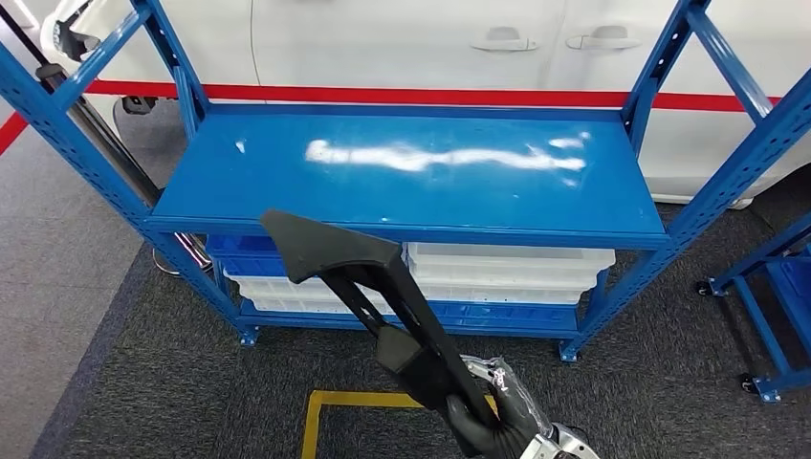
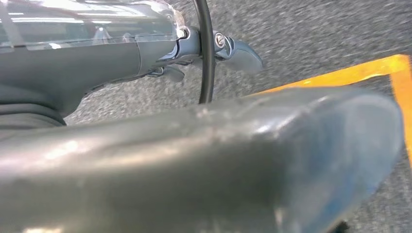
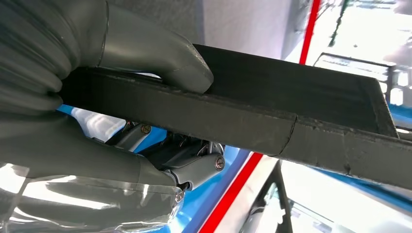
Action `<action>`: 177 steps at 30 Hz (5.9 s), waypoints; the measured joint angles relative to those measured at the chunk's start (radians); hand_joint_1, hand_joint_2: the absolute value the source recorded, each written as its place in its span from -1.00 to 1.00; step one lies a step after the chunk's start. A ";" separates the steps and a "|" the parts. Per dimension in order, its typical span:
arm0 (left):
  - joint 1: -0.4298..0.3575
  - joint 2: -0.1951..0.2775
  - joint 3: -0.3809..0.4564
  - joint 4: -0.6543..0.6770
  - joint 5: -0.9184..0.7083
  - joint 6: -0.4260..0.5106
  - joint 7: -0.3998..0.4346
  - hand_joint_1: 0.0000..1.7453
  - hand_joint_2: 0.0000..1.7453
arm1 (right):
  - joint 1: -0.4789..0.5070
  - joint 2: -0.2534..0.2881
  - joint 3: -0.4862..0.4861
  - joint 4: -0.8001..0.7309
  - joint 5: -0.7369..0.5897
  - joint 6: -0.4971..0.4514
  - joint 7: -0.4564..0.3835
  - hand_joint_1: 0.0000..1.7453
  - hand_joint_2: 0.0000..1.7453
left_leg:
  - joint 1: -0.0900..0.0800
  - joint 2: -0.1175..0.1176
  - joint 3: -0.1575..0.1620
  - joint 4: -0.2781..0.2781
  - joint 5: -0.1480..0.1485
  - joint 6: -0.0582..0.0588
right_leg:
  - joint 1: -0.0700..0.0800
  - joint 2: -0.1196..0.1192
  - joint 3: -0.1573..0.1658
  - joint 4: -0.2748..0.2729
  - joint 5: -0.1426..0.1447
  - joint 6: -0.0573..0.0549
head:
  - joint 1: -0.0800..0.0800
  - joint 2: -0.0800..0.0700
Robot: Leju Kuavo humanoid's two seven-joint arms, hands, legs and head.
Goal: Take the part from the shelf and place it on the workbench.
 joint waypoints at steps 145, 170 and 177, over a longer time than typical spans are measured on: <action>-0.003 -0.027 0.180 -0.010 -0.071 -0.006 -0.011 -1.00 -1.00 | 0.312 0.034 -0.305 0.035 -0.320 0.644 -0.218 1.00 1.00 | -0.011 0.099 0.187 -0.184 0.053 0.042 | 0.007 -0.057 -0.061 0.051 0.014 0.027 | 0.002 0.000; -0.004 -0.025 0.196 -0.011 -0.088 -0.006 -0.014 -1.00 -1.00 | 0.303 0.043 -0.297 0.035 -0.306 0.638 -0.218 1.00 1.00 | -0.002 0.037 0.163 -0.180 0.069 0.053 | -0.005 0.024 -0.195 0.309 -0.109 0.047 | 0.002 0.000; -0.008 -0.026 0.196 -0.011 -0.088 -0.007 -0.017 -1.00 -1.00 | 0.302 0.045 -0.298 0.035 -0.302 0.638 -0.218 1.00 1.00 | -0.008 0.113 0.186 -0.179 0.047 0.027 | 0.015 -0.057 -0.059 0.040 0.009 0.027 | 0.002 0.000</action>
